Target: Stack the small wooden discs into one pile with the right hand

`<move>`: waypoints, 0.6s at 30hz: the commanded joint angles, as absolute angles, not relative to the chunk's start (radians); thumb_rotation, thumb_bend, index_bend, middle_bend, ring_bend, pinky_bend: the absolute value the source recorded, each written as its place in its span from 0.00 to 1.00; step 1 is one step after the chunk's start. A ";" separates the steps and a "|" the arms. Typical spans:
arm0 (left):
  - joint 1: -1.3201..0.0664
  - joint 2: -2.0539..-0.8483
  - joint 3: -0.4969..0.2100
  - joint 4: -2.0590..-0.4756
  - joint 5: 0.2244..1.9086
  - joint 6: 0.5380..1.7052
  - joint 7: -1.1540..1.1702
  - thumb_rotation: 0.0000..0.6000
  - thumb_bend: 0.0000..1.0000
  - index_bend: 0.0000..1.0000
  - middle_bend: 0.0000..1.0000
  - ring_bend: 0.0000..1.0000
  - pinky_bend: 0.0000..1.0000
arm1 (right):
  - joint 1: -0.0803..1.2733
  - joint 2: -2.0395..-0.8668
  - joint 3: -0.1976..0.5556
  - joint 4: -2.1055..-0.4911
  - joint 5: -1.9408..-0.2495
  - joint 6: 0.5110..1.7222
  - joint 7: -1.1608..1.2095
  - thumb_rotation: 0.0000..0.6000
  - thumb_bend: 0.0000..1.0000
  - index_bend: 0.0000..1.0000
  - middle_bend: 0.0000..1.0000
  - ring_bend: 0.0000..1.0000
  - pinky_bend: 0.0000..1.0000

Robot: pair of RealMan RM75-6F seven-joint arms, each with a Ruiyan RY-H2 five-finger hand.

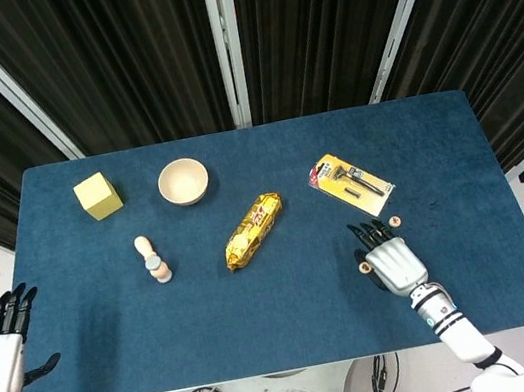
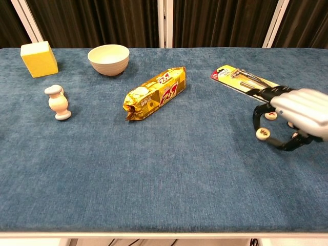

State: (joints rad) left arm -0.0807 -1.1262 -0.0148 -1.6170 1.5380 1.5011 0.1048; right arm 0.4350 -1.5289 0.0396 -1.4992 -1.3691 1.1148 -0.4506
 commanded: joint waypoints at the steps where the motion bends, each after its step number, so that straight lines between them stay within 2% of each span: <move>1: -0.081 -1.125 -0.015 -1.618 1.538 1.501 0.104 1.00 0.09 0.05 0.00 0.00 0.00 | 0.422 -1.494 0.035 -1.518 -1.382 1.137 -0.438 1.00 0.34 0.53 0.03 0.00 0.00; 10: -0.086 -1.125 -0.008 -1.621 1.537 1.482 0.115 1.00 0.09 0.05 0.00 0.00 0.00 | 0.383 -1.457 -0.005 -1.471 -1.380 1.142 -0.394 1.00 0.34 0.54 0.03 0.00 0.00; 18: -0.088 -1.126 -0.009 -1.620 1.533 1.477 0.118 1.00 0.09 0.05 0.00 0.00 0.00 | 0.375 -1.458 -0.002 -1.436 -1.381 1.142 -0.362 1.00 0.34 0.54 0.03 0.00 0.00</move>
